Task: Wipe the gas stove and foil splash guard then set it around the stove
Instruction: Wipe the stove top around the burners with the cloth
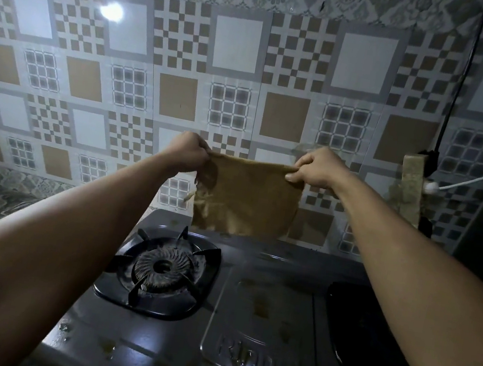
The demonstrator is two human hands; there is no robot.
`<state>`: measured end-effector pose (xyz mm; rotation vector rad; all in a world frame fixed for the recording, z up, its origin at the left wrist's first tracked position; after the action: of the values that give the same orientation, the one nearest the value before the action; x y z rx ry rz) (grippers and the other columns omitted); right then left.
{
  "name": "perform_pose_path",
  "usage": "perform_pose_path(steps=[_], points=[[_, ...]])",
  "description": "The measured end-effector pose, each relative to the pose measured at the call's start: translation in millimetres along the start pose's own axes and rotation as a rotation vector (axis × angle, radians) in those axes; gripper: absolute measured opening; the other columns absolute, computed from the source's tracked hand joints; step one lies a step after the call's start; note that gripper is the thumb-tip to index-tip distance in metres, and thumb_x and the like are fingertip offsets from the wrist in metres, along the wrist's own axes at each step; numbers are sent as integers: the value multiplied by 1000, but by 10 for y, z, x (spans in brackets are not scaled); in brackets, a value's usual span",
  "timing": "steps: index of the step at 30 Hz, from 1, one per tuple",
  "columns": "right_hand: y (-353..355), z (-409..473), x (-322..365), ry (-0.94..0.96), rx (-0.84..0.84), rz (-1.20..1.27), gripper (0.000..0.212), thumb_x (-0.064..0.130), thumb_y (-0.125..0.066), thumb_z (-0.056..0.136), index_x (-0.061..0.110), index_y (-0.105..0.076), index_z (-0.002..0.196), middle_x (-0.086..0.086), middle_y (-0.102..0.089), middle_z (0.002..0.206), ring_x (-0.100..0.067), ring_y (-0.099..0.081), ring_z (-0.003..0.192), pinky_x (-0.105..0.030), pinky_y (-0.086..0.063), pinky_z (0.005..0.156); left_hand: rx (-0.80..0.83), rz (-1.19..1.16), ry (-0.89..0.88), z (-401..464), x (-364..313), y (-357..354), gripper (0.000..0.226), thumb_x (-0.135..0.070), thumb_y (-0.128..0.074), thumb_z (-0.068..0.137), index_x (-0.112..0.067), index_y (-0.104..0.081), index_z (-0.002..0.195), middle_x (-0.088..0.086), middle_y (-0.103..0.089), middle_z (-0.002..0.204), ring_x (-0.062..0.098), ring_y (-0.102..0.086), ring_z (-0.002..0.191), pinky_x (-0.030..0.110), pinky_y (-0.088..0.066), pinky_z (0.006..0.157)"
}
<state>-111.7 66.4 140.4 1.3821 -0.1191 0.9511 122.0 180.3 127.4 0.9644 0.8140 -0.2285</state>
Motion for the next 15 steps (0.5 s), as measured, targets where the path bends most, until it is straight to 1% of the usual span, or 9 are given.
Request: perform_pose_path(steps=[2, 3, 4, 6, 8, 9, 11, 13, 15], points=[[-26, -2, -52, -66, 80, 261, 12, 16, -71, 84, 8, -68, 93, -5, -65, 95, -21, -60, 91, -40, -53, 83, 96, -173, 78, -27, 28, -26, 17, 2, -47, 92, 2, -63, 85, 9, -58, 84, 25, -57, 86, 37, -52, 77], [-63, -15, -79, -109, 112, 415, 6, 14, -67, 87, 10, -64, 89, -6, -64, 92, -22, -61, 89, -41, -55, 81, 144, -285, 127, -51, 45, -54, 16, 0, -46, 94, 1, -60, 87, 11, -56, 88, 27, -57, 87, 37, -52, 75], [-98, -22, -107, -144, 121, 524, 6, 14, -63, 89, 12, -60, 84, -7, -62, 85, -22, -63, 81, -39, -56, 72, 179, -373, 176, -76, 53, -90, 13, -2, -47, 95, 1, -58, 91, 12, -56, 91, 28, -58, 89, 38, -54, 74], [-194, -34, -181, -203, 79, 561, 5, 13, -60, 89, 12, -59, 84, -7, -60, 74, -19, -63, 64, -30, -52, 52, 208, -436, 264, -132, 79, -173, 8, -5, -50, 95, 0, -57, 95, 13, -57, 91, 27, -61, 83, 38, -56, 70], [-308, -66, -227, -259, 38, 522, 2, 8, -61, 87, 8, -62, 88, -8, -64, 76, -20, -65, 64, -26, -51, 46, 225, -462, 339, -181, 89, -285, 5, -6, -53, 94, -2, -56, 91, 9, -56, 82, 20, -59, 68, 30, -55, 54], [-372, -74, -245, -288, 38, 531, 3, 5, -60, 86, 6, -62, 89, -10, -66, 78, -21, -66, 65, -27, -52, 45, 232, -475, 370, -202, 93, -346, 7, -6, -53, 94, -4, -55, 88, 8, -54, 77, 18, -57, 62, 26, -53, 46], [-493, -93, -243, -331, 68, 594, 5, 0, -58, 87, 4, -61, 87, -13, -67, 78, -23, -68, 63, -32, -56, 47, 235, -522, 423, -233, 92, -463, 10, -4, -52, 94, -6, -52, 85, 7, -52, 72, 15, -54, 53, 23, -49, 39], [-598, -99, -205, -331, 120, 658, 3, 0, -58, 88, 1, -61, 91, -15, -67, 77, -25, -70, 59, -36, -58, 50, 238, -600, 457, -270, 69, -588, 9, -3, -50, 95, -5, -51, 87, 8, -55, 72, 16, -58, 51, 26, -51, 40], [-693, -119, -127, -292, 197, 711, 8, 2, -60, 88, -1, -61, 96, -18, -69, 77, -29, -73, 63, -41, -60, 57, 269, -660, 455, -291, 42, -706, 6, -3, -50, 95, -5, -53, 90, 10, -59, 77, 21, -63, 63, 35, -57, 49]])
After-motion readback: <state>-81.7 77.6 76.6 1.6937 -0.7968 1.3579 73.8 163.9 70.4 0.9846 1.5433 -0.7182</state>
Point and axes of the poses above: each hand's wrist, its own z-axis towards the middle knuckle, its own y-axis out of the back of the hand, x = y × z, the point moved 5 cm from there along z, towards the middle knuckle
